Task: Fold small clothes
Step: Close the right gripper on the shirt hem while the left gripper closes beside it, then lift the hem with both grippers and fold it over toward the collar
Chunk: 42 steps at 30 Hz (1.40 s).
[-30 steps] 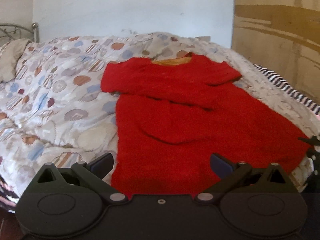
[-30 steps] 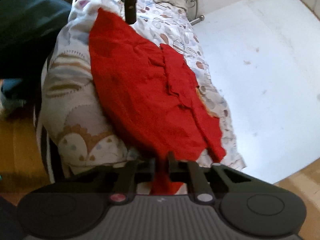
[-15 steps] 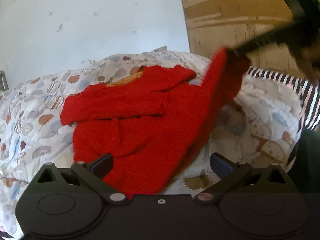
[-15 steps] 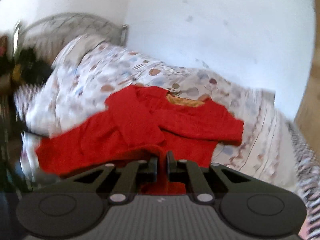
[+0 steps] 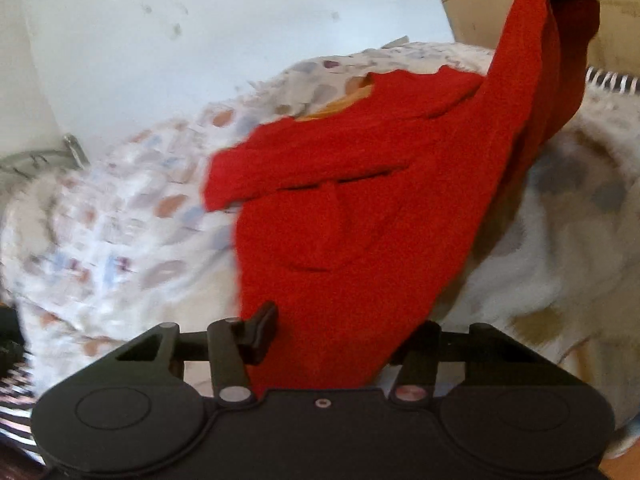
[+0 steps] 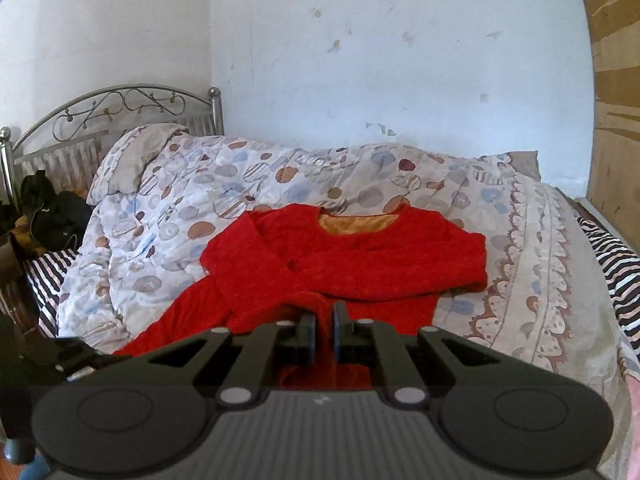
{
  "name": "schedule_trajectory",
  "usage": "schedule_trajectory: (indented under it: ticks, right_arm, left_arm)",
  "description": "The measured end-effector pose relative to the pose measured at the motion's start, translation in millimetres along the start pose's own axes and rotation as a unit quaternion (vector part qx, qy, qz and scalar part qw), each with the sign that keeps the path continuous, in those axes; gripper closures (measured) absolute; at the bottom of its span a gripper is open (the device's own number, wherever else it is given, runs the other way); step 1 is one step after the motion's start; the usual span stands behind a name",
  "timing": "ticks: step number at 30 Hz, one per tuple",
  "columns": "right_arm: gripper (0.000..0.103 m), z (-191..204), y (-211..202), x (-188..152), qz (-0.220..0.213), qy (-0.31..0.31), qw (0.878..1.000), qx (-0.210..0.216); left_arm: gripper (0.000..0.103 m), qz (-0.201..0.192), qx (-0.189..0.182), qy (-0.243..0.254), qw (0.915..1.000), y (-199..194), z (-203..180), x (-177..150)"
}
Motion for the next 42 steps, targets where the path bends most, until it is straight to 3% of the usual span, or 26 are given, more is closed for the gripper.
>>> schedule_trajectory:
  ticks: [1, 5, 7, 12, 17, 21, 26, 31, 36, 42]
  right_arm:
    - [0.094, -1, -1, -2, 0.000, -0.002, 1.000, -0.001]
    - [0.094, -1, -2, -15, 0.009, 0.003, 1.000, -0.003]
    - [0.094, 3, -6, -24, 0.011, -0.009, 1.000, -0.014]
    - [0.094, 12, -23, -52, -0.009, -0.012, 0.999, -0.048]
    - [0.096, 32, -52, -72, -0.084, -0.035, 0.992, -0.084]
    - [0.096, 43, -80, -69, -0.146, -0.040, 0.983, -0.104]
    - [0.096, 49, -121, -63, -0.208, -0.029, 0.972, -0.109]
    - [0.096, 68, -172, -72, -0.246, -0.032, 0.963, -0.107]
    - [0.096, 90, -216, -86, -0.250, -0.052, 0.961, -0.102]
    - [0.096, 92, -209, -96, -0.190, -0.058, 0.975, -0.102]
  left_arm:
    - [0.050, -0.002, 0.011, 0.007, 0.9999, -1, 1, -5]
    - [0.087, 0.001, 0.023, 0.022, 0.9995, -2, 4, -14]
    - [0.097, -0.008, 0.024, 0.010, 0.9996, -5, 11, -15]
    - [0.098, -0.071, 0.047, -0.068, 0.9940, -28, 38, -6]
    - [0.098, -0.153, 0.078, -0.119, 0.9779, -69, 62, 16]
    - [0.099, -0.194, 0.072, -0.155, 0.9660, -100, 73, 33]
    - [0.099, -0.228, 0.066, -0.162, 0.9579, -140, 74, 35]
    - [0.099, -0.265, 0.075, -0.139, 0.9514, -190, 69, 22]
    - [0.099, -0.261, 0.051, -0.134, 0.9547, -233, 72, 13]
    - [0.099, -0.206, 0.038, -0.110, 0.9715, -229, 65, -2]
Point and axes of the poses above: each gripper's, at about its wrist camera, not at the fingertips, and y roughly the way its jaws point, z to its left, x to its top, the point moved 2 cm from there along y, roughly the way its jaws point, and after that the axes turned 10 degrees about z, right-handed, at the moved point
